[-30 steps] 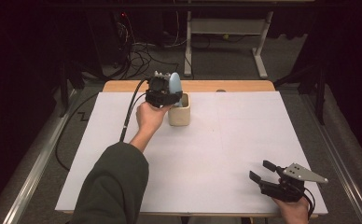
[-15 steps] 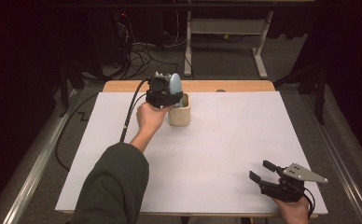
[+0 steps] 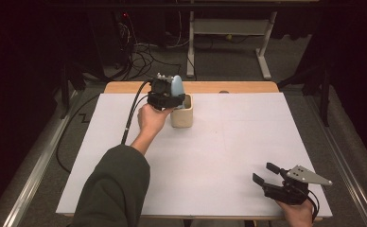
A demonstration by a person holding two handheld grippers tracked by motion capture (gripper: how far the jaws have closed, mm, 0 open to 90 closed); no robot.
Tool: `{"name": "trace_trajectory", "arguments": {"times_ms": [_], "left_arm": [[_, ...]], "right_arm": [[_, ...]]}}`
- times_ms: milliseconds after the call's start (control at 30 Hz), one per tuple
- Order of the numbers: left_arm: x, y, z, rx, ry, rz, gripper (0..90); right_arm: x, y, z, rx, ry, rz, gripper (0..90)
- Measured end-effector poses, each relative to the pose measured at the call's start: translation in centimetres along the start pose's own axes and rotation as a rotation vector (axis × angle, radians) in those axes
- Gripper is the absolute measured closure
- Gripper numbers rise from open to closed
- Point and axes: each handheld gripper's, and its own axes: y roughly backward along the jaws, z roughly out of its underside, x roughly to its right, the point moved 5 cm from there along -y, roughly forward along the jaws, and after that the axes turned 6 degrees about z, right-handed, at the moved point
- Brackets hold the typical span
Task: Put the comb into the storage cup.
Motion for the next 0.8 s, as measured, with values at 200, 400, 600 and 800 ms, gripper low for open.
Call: {"name": "trace_trajectory", "arguments": {"times_ms": [200, 400, 600, 800], "left_arm": [[-0.01, 0.08, 0.13, -0.012, -0.029, -0.024, 42.1], [-0.42, 0.14, 0.39, -0.045, -0.048, -0.055, 39.1], [-0.73, 0.29, 0.53, -0.049, -0.040, -0.057, 38.9], [-0.92, 0.36, 0.79, -0.057, -0.031, -0.050, 38.0]], "right_arm": [[0.00, -0.02, 0.00, -0.002, 0.001, 0.000, 27.9], [0.01, -0.03, 0.00, -0.002, 0.001, -0.001, 27.9], [0.00, -0.04, 0.01, -0.004, 0.001, -0.002, 28.0], [0.00, -0.03, 0.01, -0.004, 0.002, -0.002, 28.0]]}}
